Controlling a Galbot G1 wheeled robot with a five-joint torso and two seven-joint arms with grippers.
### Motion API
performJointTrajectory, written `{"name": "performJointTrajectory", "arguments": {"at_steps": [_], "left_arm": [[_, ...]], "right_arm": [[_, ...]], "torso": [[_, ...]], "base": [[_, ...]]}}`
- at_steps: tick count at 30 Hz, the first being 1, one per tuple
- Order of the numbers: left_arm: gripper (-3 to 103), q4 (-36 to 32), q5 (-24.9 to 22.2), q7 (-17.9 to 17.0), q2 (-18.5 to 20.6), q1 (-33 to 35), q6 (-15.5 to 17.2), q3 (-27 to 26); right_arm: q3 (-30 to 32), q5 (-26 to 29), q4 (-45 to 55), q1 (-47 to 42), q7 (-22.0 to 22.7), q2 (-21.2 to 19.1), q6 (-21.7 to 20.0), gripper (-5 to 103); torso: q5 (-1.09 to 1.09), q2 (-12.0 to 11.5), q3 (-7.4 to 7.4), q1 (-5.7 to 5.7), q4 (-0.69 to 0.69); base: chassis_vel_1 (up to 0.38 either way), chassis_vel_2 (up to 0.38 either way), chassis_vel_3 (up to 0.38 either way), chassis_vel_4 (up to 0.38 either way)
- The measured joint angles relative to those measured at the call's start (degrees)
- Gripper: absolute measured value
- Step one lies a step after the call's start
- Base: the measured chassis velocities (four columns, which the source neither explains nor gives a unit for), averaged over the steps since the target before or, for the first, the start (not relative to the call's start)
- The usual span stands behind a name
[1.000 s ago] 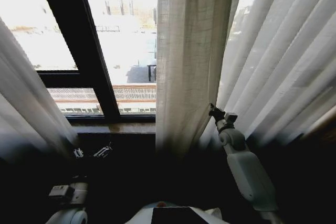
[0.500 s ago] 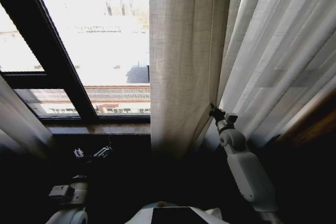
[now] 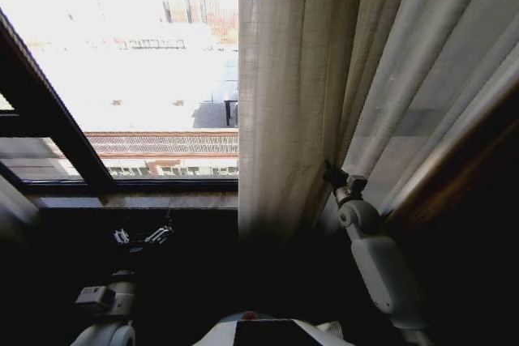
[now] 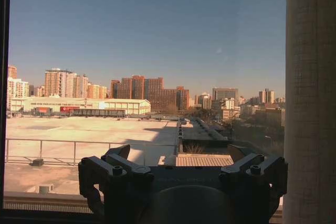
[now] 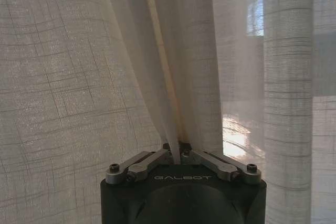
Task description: Open the curtains by pulling them apart, changing their state from closed to fully open.
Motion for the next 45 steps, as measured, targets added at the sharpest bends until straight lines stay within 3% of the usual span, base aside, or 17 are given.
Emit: {"name": "performJointTrajectory", "arguments": {"at_steps": [19,25,30,32,34,35,37,41,43,45], "left_arm": [[100,-0.1,0.3,0.0,-0.2,0.3,-0.8,0.0],[100,-0.2,0.4,0.1,-0.2,0.4,-0.8,0.1],[100,-0.2,0.5,0.0,-0.2,0.4,-0.9,0.1],[100,-0.1,0.5,0.0,-0.2,0.4,-1.0,0.1],[100,-0.1,0.5,0.0,-0.2,0.4,-1.0,0.1],[100,0.0,0.5,0.0,-0.2,0.3,-1.0,0.1],[100,0.1,0.5,0.0,-0.2,0.3,-1.1,0.1],[100,0.3,0.5,0.0,-0.2,0.3,-1.2,0.2],[100,0.4,0.5,0.0,-0.2,0.3,-1.2,0.2],[100,0.6,0.5,0.0,-0.2,0.2,-1.3,0.2]], "right_arm": [[0.2,-1.4,0.3,-0.6,0.0,0.1,0.7,0],[0.3,-1.8,0.1,-0.9,0.0,0.1,1.2,0],[0.3,-1.8,0.2,-1.1,0.0,0.1,1.3,-3],[0.3,-2.0,0.2,-1.3,0.0,0.0,1.3,7],[0.3,-2.1,0.2,-1.3,0.0,0.0,1.3,7],[0.2,-2.1,0.2,-1.3,0.0,0.0,1.3,18],[0.2,-2.2,0.2,-1.3,0.0,0.0,1.3,18],[0.2,-2.3,0.3,-1.6,0.0,0.0,1.4,39],[0.2,-2.4,0.3,-1.7,0.0,0.0,1.4,39],[0.2,-2.5,0.7,-2.2,0.0,0.1,1.5,50]], "torso": [[0.01,0.0,0.0,-0.01,-0.01],[0.03,0.0,0.0,-0.01,0.01],[-0.08,0.0,0.0,-0.01,0.02],[-0.03,0.0,0.0,-0.01,0.0],[-0.02,0.0,0.0,-0.01,0.0],[-0.02,0.0,0.0,-0.01,-0.01],[-0.01,0.0,0.0,-0.01,-0.01],[0.02,0.0,0.0,-0.01,-0.01],[0.0,0.0,0.0,-0.01,-0.01],[-0.02,0.0,0.0,-0.01,0.0]], "base": [[-0.343,-0.335,0.339,0.338],[-0.081,-0.096,0.112,0.079],[0.027,0.013,-0.011,-0.013],[0.043,0.046,-0.075,-0.042],[0.023,0.022,-0.037,-0.011],[0.0,0.0,0.0,0.0],[0.0,0.0,0.0,0.0],[0.0,0.0,0.0,0.0],[0.0,0.0,0.0,0.0],[0.0,0.0,0.0,0.0]]}}
